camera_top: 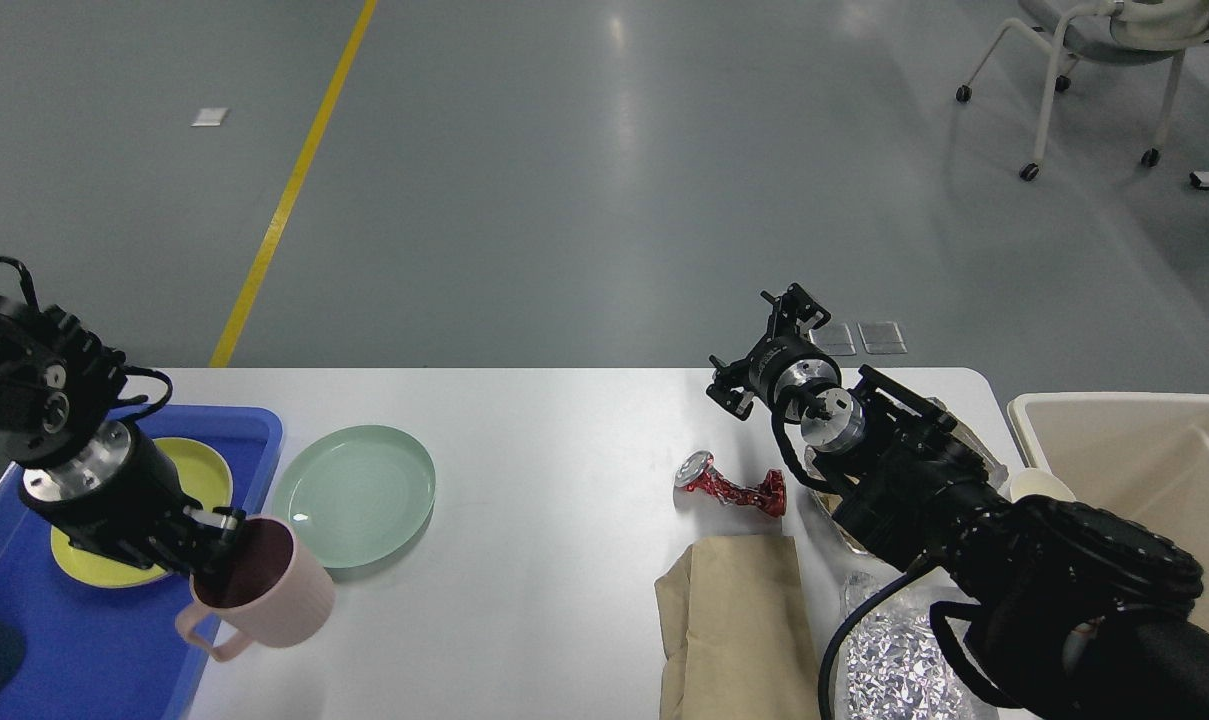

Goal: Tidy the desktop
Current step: 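Lift the pink mug up with the left gripper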

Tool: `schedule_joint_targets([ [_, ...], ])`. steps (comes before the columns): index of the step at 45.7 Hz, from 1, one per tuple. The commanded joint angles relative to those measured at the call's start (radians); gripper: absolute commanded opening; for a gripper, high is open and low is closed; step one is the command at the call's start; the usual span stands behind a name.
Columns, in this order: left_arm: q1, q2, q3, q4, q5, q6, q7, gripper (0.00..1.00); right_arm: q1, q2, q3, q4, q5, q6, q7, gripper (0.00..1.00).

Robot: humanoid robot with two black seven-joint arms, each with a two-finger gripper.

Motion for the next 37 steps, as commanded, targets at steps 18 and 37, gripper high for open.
schedule_joint_targets([
  [18, -0.674, 0.109, 0.212, 0.010, 0.006, -0.315, 0.007, 0.00, 0.000, 0.000, 0.000, 0.000, 0.000, 0.000, 0.000, 1.00],
  [37, -0.685, 0.118, 0.258, 0.033, 0.011, -0.315, 0.012, 0.00, 0.000, 0.000, 0.000, 0.000, 0.000, 0.000, 0.000, 1.00],
])
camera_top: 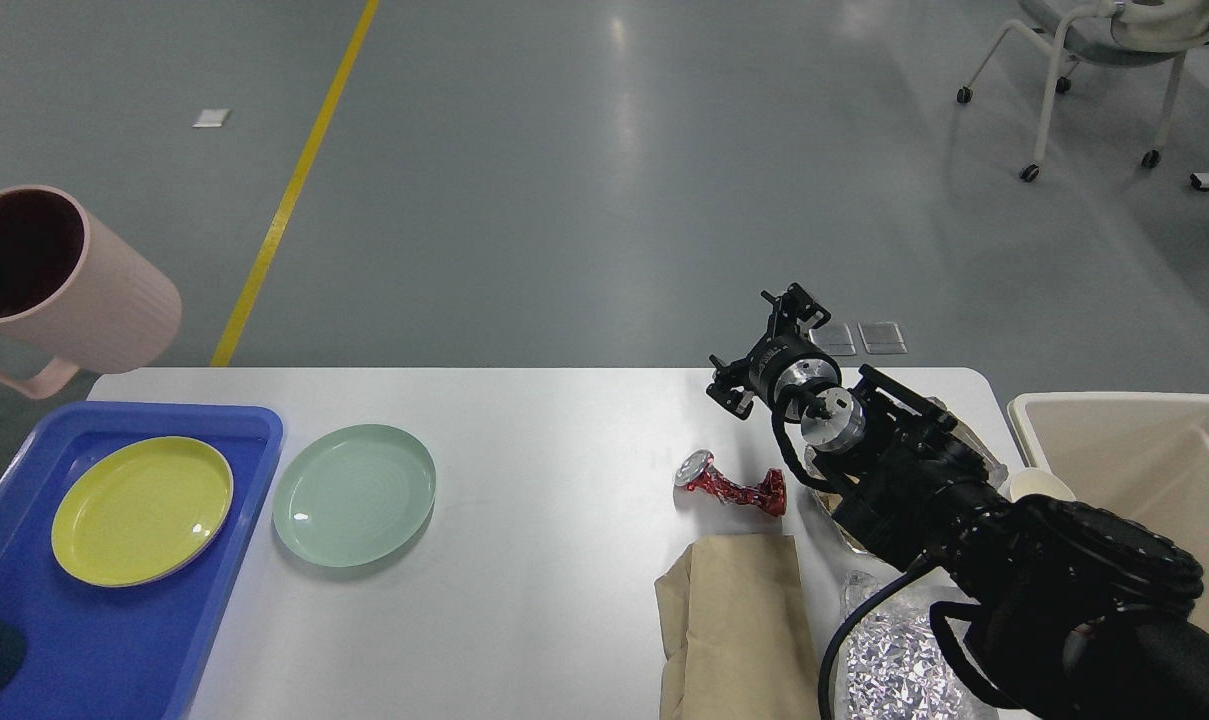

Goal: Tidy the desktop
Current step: 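Lift the pink mug up with the left gripper, then lower the pink mug into the corner of the blue tray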

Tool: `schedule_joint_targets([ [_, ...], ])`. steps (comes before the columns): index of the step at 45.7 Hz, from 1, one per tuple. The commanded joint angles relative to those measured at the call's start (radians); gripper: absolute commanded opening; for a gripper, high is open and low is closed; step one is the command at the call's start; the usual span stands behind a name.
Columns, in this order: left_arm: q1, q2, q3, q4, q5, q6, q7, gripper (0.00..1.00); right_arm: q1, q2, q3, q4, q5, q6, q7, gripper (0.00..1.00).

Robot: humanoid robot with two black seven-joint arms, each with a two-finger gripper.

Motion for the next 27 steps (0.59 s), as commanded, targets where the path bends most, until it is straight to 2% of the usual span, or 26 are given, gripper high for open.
schedule_joint_targets([
  [1, 0.073, 0.003, 0.011, 0.000, 0.001, 0.001, 0.000, 0.00, 0.000, 0.000, 0.000, 0.000, 0.000, 0.000, 0.000, 1.00],
  [7, 0.200, 0.023, 0.014, 0.002, 0.001, 0.001, 0.000, 0.00, 0.000, 0.000, 0.000, 0.000, 0.000, 0.000, 0.000, 1.00],
  [17, 0.487, 0.054, 0.011, 0.010, -0.001, 0.001, -0.001, 0.00, 0.000, 0.000, 0.000, 0.000, 0.000, 0.000, 0.000, 1.00],
  [27, 0.769, 0.112, -0.022, 0.088, -0.001, 0.253, -0.001, 0.00, 0.000, 0.000, 0.000, 0.000, 0.000, 0.000, 0.000, 1.00],
])
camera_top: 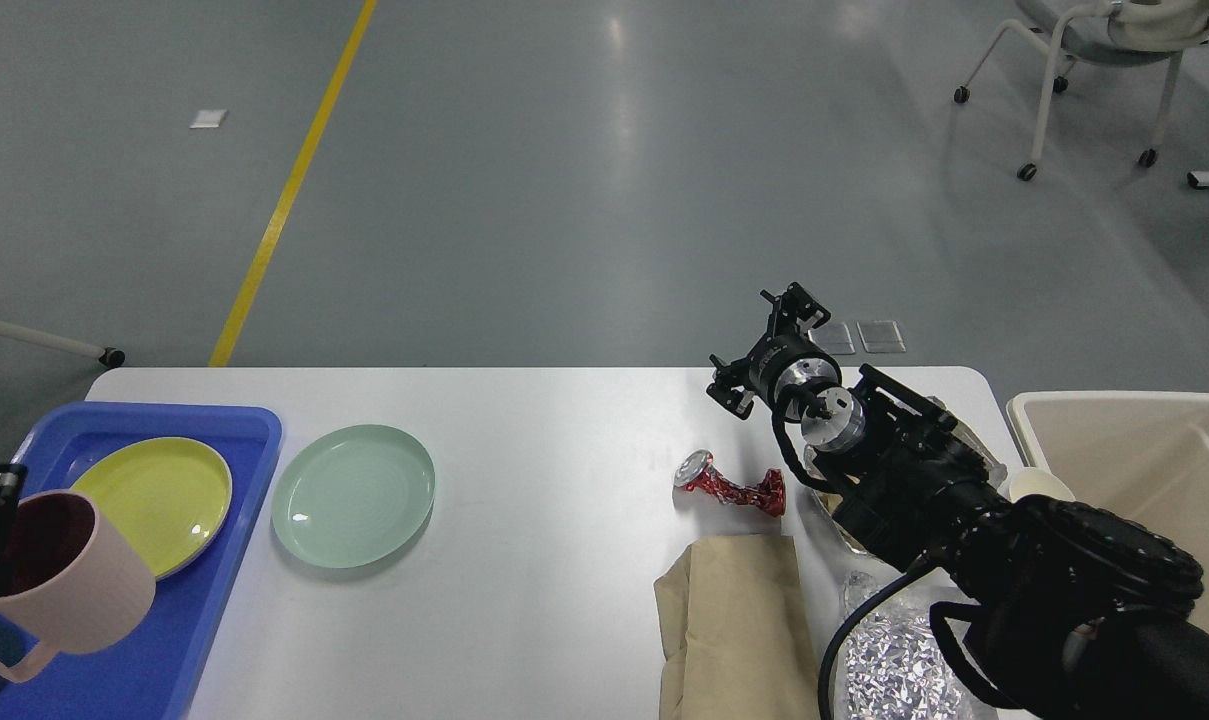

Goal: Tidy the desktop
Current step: 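Lower the pink mug into the corner of the blue tray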

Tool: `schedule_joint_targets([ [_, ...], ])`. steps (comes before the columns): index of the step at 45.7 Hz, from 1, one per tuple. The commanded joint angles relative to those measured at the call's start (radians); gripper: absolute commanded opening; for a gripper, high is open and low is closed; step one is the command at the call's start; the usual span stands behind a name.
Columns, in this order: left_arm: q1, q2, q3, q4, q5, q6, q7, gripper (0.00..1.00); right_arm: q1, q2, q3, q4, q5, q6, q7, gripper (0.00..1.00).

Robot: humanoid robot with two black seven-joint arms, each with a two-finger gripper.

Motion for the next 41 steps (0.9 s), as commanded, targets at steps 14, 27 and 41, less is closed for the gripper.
schedule_joint_targets([
  [14, 0.339, 0.102, -0.083, 0.136, 0.001, 0.291, 0.001, 0.00, 0.000, 0.000, 0.000, 0.000, 0.000, 0.000, 0.000, 1.00],
  [27, 0.525, 0.102, -0.198, 0.187, 0.001, 0.443, 0.003, 0.00, 0.000, 0.000, 0.000, 0.000, 0.000, 0.000, 0.000, 1.00],
  [41, 0.577, 0.099, -0.218, 0.207, 0.001, 0.446, 0.003, 0.03, 0.000, 0.000, 0.000, 0.000, 0.000, 0.000, 0.000, 1.00],
])
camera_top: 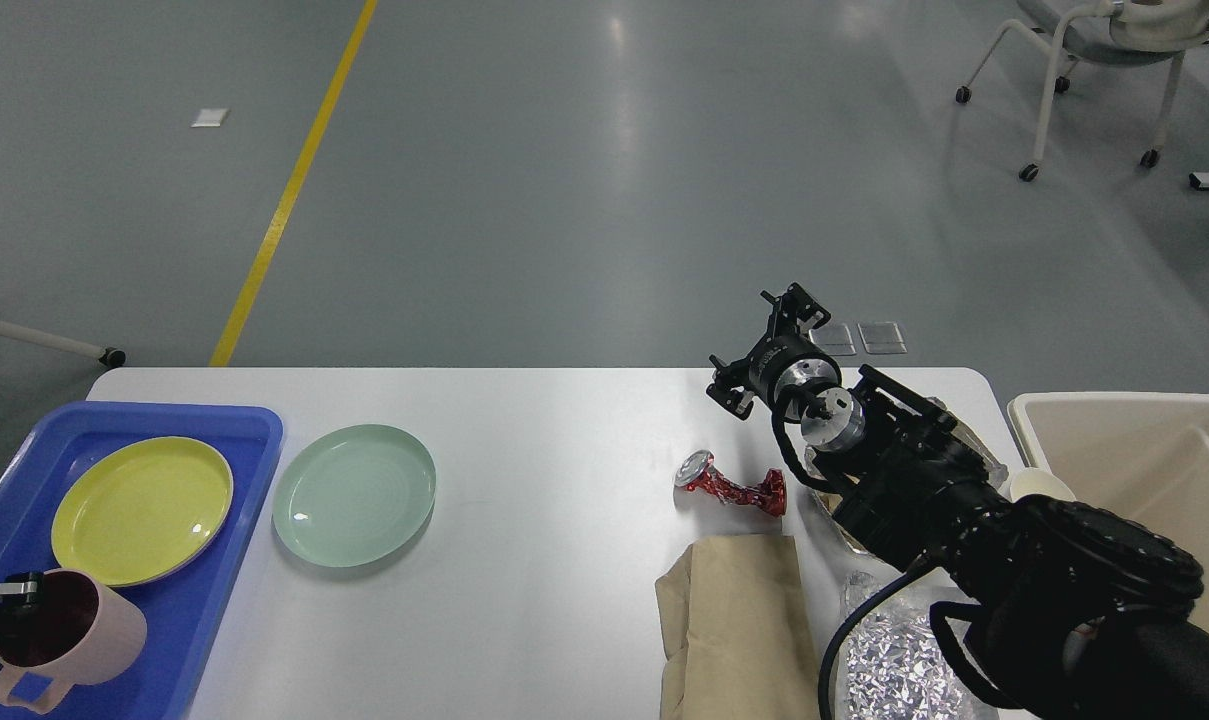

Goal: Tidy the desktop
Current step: 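Lower the pink mug into the corner of the blue tray, then open the left gripper and raise it off the mug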

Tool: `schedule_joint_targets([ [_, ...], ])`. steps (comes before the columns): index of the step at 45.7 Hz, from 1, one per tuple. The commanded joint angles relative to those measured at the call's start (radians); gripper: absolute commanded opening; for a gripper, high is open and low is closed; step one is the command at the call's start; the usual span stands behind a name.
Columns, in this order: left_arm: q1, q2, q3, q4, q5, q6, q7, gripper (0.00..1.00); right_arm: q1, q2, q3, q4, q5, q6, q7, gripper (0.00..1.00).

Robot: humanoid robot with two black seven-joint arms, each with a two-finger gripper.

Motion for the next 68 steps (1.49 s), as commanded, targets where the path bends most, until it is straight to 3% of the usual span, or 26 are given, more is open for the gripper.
schedule_joint_targets([
  [1, 0.018, -0.003, -0.001, 0.001, 0.000, -0.001, 0.000, 0.03, 0.000, 0.000, 0.000, 0.000, 0.000, 0.000, 0.000, 1.00],
  [21, 0.024, -0.008, -0.014, 0.018, -0.002, 0.000, -0.002, 0.20, 0.000, 0.000, 0.000, 0.000, 0.000, 0.000, 0.000, 1.00],
  [40, -0.025, 0.003, -0.012, 0.008, -0.018, -0.036, -0.009, 0.47, 0.000, 0.000, 0.000, 0.000, 0.000, 0.000, 0.000, 1.00],
  [49, -0.161, 0.029, 0.000, -0.003, -0.020, -0.243, -0.012, 0.52, 0.000, 0.000, 0.000, 0.000, 0.000, 0.000, 0.000, 1.00],
  [63, -0.479, 0.083, 0.005, -0.020, -0.020, -0.576, -0.009, 0.56, 0.000, 0.000, 0.000, 0.000, 0.000, 0.000, 0.000, 1.00],
  [68, -0.628, 0.083, 0.031, -0.041, -0.020, -0.588, -0.017, 0.57, 0.000, 0.000, 0.000, 0.000, 0.000, 0.000, 0.000, 1.00],
])
